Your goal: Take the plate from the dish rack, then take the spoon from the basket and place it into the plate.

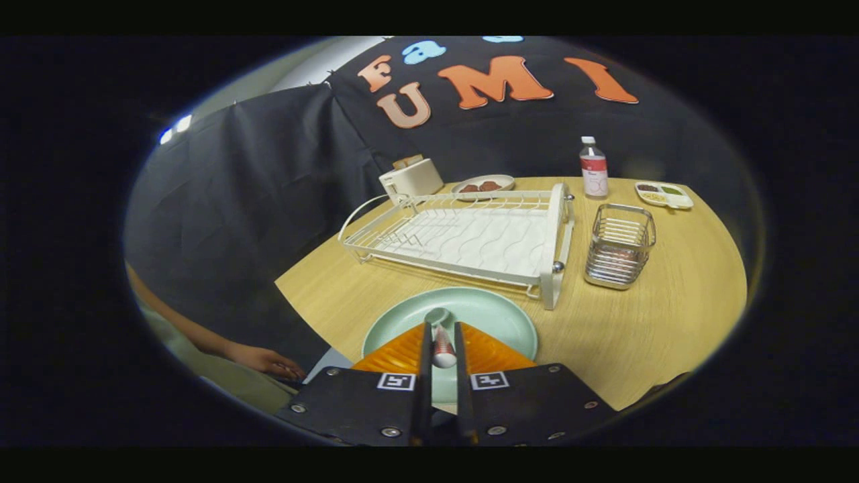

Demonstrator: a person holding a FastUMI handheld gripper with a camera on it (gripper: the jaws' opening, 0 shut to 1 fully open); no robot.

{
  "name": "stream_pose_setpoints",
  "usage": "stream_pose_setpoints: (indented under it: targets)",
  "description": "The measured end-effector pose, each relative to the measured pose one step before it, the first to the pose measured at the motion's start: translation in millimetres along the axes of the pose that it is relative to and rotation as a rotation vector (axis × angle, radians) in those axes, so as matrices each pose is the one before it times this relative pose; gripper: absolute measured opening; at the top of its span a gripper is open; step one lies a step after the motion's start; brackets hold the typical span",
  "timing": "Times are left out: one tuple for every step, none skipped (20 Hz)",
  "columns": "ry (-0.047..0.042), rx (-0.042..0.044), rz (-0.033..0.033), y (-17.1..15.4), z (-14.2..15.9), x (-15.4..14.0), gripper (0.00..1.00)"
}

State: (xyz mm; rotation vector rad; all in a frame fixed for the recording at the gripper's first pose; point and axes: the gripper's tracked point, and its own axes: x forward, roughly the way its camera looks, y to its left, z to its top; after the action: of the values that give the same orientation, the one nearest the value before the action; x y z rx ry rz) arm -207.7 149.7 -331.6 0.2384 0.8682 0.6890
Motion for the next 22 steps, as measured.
stream_pose_setpoints:
  targets:
    - [-0.0047, 0.00752, -0.00267, -1.92, 1.43, -2.41, 0.18]
    - [-0.00905, 0.01249, -0.00139, -0.74, 5.93, -2.04, 0.19]
    - [-0.01354, 0.01375, 0.00173, -0.36, 6.8, -1.86, 0.21]
    - [-0.02192, 0.01402, -0.00683, -1.51, 9.55, -3.65, 0.25]
    - [-0.02966, 0.00765, -0.00749, -2.07, 14.86, -2.86, 0.3]
    - [-0.0299, 0.00158, -0.02408, -5.57, 16.26, -4.17, 0.35]
    - [-0.04109, -0.00505, -0.02385, -5.18, 19.02, -5.3, 0.38]
    - [-0.0456, -0.01083, -0.02819, -5.99, 22.26, -6.11, 0.44]
    - [-0.05297, -0.01171, -0.02626, -5.67, 23.87, -5.11, 0.47]
    - [-0.05644, -0.01442, -0.03246, -7.07, 26.71, -5.7, 0.56]
    - [-0.05452, -0.00886, -0.03485, -7.84, 24.97, -3.63, 0.59]
    - [-0.05461, -0.0081, -0.03148, -6.8, 23.53, -4.29, 0.67]
    - [-0.05748, -0.00134, -0.03489, -8.33, 25.18, -3.89, 0.7]
    - [-0.03895, -0.00085, -0.02122, -6.36, 20.64, -1.01, 0.77]
    - [-0.02941, 0.00388, -0.02343, -6.09, 16.05, -2.33, 0.79]
    - [-0.03469, -0.00058, -0.01954, -5.6, 18.22, -0.62, 0.86]
    - [-0.03234, -0.00718, -0.01924, -4.63, 15.34, -0.07, 0.89]
    - [-0.03126, -0.01297, -0.01653, -4.63, 14.46, -0.61, 0.93]
    - [-0.02688, -0.0148, -0.01771, -3.83, 13.71, -1.29, 0.95]
    - [-0.02529, -0.01391, -0.01502, -2.84, 12.36, -0.47, 0.97]
    - [-0.0244, -0.01479, -0.01698, -2.72, 11.34, -1.38, 0.97]
    - [-0.01911, -0.01155, -0.02219, -3.37, 9.88, -0.17, 0.98]
